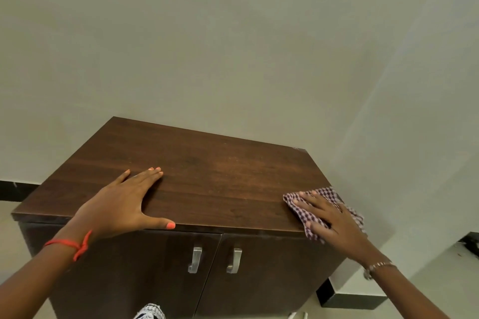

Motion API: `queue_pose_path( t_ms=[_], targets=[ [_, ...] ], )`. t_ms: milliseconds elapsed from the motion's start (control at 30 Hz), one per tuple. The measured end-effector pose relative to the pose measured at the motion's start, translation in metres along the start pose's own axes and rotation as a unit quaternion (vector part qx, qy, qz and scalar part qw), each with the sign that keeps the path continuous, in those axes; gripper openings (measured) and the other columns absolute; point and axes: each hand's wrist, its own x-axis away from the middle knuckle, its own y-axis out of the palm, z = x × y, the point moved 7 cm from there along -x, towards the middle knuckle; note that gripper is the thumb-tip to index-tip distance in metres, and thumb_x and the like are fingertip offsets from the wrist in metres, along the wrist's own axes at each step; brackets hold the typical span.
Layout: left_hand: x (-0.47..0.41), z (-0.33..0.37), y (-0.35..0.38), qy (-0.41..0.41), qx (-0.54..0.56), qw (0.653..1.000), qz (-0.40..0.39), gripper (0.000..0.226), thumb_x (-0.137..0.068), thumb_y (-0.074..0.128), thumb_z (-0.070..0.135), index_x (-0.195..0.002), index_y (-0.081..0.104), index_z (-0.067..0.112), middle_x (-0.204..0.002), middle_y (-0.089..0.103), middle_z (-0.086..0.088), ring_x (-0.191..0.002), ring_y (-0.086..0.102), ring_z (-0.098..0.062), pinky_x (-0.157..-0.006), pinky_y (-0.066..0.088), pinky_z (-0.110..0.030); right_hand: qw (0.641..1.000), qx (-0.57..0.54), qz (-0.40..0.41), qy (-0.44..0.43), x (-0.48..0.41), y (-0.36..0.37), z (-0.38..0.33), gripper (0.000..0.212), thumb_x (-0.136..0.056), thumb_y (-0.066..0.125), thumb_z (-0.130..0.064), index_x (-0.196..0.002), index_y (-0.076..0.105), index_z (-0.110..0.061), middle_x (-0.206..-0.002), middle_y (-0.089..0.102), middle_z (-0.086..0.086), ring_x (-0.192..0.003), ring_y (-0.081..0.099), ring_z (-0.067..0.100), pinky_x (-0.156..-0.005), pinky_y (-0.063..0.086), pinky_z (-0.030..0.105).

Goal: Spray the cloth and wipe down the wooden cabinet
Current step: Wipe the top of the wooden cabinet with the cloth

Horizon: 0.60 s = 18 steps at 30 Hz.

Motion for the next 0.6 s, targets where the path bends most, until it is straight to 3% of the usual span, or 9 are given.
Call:
queue_pose_path(
  t_ms=[100,233,300,400,500,600],
  targets=[
    [0.0,0.0,0.0,0.004,-0.008,1.0,0.001,0.132,-0.038,0.016,0.1,-0.146,-0.004,0.028,-0.155,-0.003,0.011,-0.134,-0.003,0.003,-0.11,-0.008,-0.026,1.0,-0.019,0.017,0.018,0.025,-0.006,0.015,0.049,-0.07,0.017,-0.085,-0.118,0.011,-0.079,-0.142,0.021,-0.035,-0.139,0.013,-0.002,-0.116,0.005,0.047],
    [-0.001,0.001,0.001,0.006,-0.027,1.0,-0.003,0.131,-0.038,0.014,0.1,-0.146,-0.006,0.027,-0.155,-0.003,0.01,-0.127,-0.006,0.007,-0.108,-0.01,-0.025,0.994,0.023,0.049,0.095,0.012,-0.016,0.033,0.067,-0.06,0.0,-0.091,-0.122,0.016,-0.072,-0.149,0.02,-0.024,-0.141,0.015,0.007,-0.113,0.021,0.049],
    [-0.001,0.001,0.001,0.004,-0.028,1.0,-0.004,0.131,-0.039,0.014,0.099,-0.146,-0.005,0.027,-0.155,-0.003,0.009,-0.13,-0.005,0.005,-0.109,-0.01,-0.025,0.99,0.068,0.041,0.116,0.004,-0.012,0.023,0.071,-0.062,-0.001,-0.086,-0.128,0.01,-0.062,-0.15,0.013,-0.024,-0.142,0.009,0.005,-0.114,0.015,0.048],
    [0.0,0.002,0.001,0.005,-0.026,1.0,-0.001,0.132,-0.038,0.014,0.1,-0.146,-0.004,0.026,-0.155,-0.003,0.009,-0.132,-0.005,0.004,-0.109,-0.009,-0.026,0.993,0.086,0.037,0.066,0.005,0.003,-0.008,0.075,-0.063,-0.011,-0.085,-0.13,0.007,-0.058,-0.146,0.002,-0.029,-0.138,-0.001,-0.003,-0.116,-0.001,0.045],
    [0.002,0.003,-0.001,0.007,-0.026,1.0,-0.001,0.132,-0.037,0.01,0.1,-0.146,-0.003,0.027,-0.155,-0.003,0.01,-0.129,-0.006,0.006,-0.11,-0.009,-0.025,0.999,0.045,0.027,-0.002,0.023,0.015,-0.028,0.06,-0.068,-0.004,-0.084,-0.125,0.012,-0.071,-0.145,0.003,-0.035,-0.136,-0.009,-0.012,-0.113,-0.015,0.037],
    [0.003,0.007,-0.004,0.007,-0.04,0.999,-0.005,0.132,-0.037,0.006,0.1,-0.146,-0.006,0.025,-0.154,-0.006,0.009,-0.128,-0.01,0.006,-0.109,-0.011,-0.025,0.999,0.021,0.032,-0.005,0.04,0.009,-0.014,0.051,-0.071,0.005,-0.084,-0.12,-0.002,-0.078,-0.143,0.007,-0.037,-0.135,-0.007,-0.015,-0.11,-0.017,0.032]
  ],
)
